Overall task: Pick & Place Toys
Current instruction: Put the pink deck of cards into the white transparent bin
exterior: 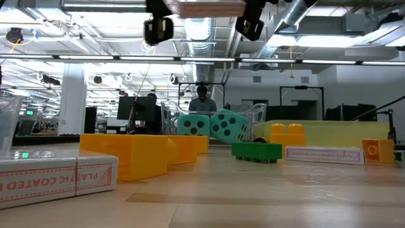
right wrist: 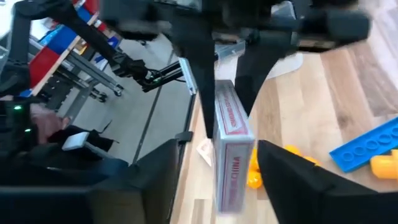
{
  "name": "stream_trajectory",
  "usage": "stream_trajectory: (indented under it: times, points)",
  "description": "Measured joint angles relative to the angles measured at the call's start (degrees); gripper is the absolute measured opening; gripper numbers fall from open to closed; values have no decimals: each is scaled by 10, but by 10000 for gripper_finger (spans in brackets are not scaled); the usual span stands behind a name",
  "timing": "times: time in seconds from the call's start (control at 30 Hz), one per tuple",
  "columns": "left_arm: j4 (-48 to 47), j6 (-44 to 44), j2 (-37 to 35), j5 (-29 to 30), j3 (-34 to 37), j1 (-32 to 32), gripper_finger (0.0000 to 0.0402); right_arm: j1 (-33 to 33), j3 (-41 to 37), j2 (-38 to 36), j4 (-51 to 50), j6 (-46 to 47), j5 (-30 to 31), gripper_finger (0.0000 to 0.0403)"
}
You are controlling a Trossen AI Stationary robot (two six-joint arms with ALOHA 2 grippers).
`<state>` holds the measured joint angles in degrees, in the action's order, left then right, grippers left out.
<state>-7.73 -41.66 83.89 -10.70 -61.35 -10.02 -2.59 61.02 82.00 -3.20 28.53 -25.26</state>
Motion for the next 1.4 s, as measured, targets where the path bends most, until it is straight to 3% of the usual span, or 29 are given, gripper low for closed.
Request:
stream_trajectory:
  times: [0.2,0.37,0.57,0.8,1.0,1.4]
  points:
    - [-96,-17,-8,-81,1,-41,60,0,0,0,-9,5,-7,256]
    - [-170,-62,-30,-85,1,-106,60,0,0,0,-11,6,-6,260]
    - [-213,-156,-82,35,1,-203,60,-1,0,0,-11,6,-6,260]
    - [-326,-274,-134,194,1,-336,60,-7,0,0,-6,5,-5,260]
    - [-455,-339,-144,208,1,-416,60,-8,0,0,0,16,-3,260]
    - [-596,-345,-147,211,10,-531,60,-16,0,0,138,98,37,260]
